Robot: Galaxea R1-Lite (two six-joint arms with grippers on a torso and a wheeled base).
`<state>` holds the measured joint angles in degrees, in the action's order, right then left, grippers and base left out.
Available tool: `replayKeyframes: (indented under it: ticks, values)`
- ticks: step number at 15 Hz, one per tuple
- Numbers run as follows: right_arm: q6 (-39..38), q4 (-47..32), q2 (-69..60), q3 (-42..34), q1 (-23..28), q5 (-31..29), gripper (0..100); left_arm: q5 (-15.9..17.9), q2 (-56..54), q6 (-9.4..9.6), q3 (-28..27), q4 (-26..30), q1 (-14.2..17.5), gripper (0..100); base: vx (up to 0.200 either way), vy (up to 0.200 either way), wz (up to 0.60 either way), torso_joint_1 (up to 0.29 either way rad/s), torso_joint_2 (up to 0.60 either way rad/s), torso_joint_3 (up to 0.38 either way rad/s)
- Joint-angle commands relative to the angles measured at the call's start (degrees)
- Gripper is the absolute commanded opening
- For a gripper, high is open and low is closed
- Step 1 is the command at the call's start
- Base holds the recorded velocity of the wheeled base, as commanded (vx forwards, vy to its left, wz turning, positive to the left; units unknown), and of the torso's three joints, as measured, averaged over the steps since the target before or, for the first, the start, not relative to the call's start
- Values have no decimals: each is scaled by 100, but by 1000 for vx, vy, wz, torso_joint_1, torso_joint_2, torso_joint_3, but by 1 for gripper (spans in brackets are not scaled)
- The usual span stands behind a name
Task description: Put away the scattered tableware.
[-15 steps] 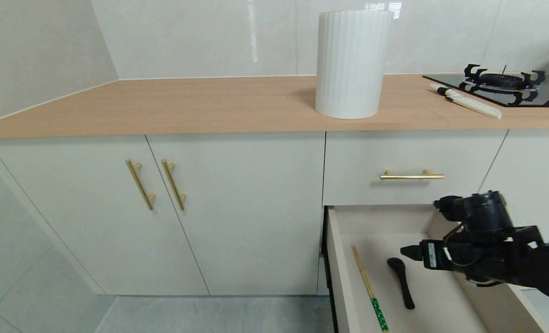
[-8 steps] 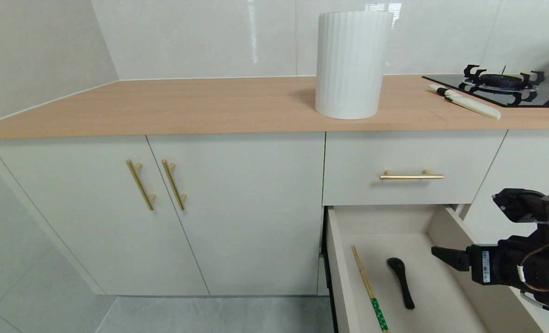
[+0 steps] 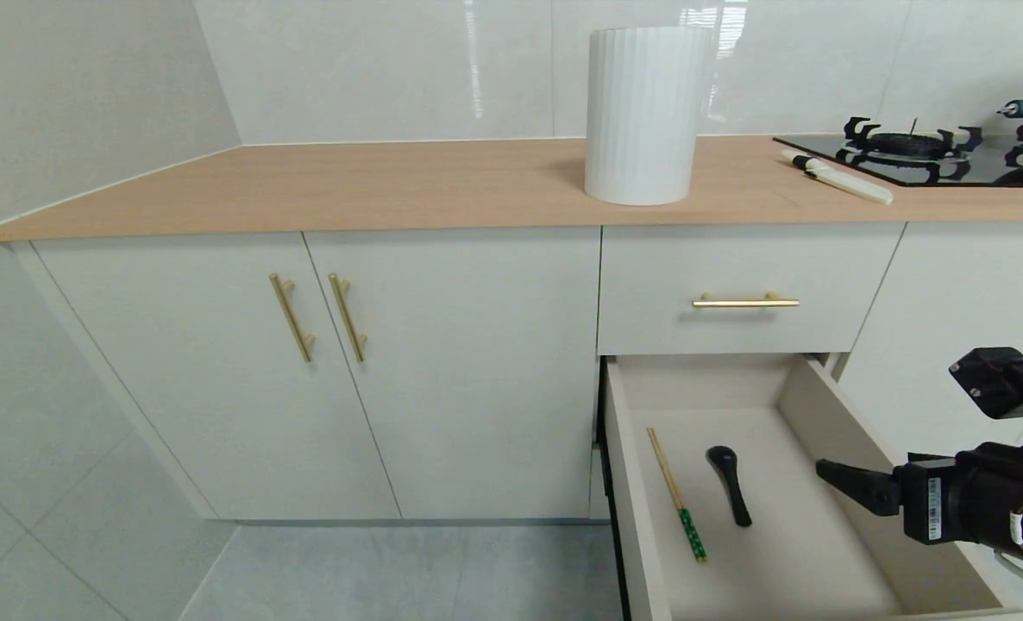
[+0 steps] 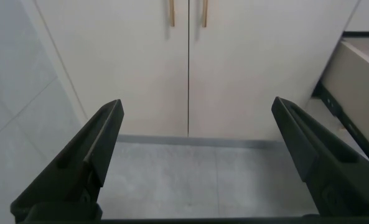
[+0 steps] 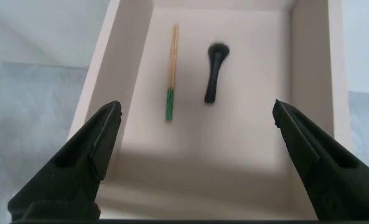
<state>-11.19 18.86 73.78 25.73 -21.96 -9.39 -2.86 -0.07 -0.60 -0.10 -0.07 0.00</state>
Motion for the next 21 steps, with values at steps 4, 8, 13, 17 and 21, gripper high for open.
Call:
replayKeyframes:
  ticks: [4,8,13,17,21]
  values:
    - [12,-655,-285,-86,-362,60,100,-4,7,-11,1,-1,0,100,-150,0,0,-2,3,3]
    - [-32,-3046,-645,854,-547,33,100,-4,7,-11,1,-1,0,100,0,0,0,0,0,0]
    - [-524,-3890,216,1206,-555,209,100,-4,7,-11,1,-1,0,100,0,0,0,0,0,0]
    - [-656,-3872,1403,1118,-564,359,100,-4,7,-11,1,-1,0,100,0,0,0,0,0,0]
    - [-656,-3863,1719,1109,-564,359,100,-4,7,-11,1,-1,0,100,0,0,0,0,0,0]
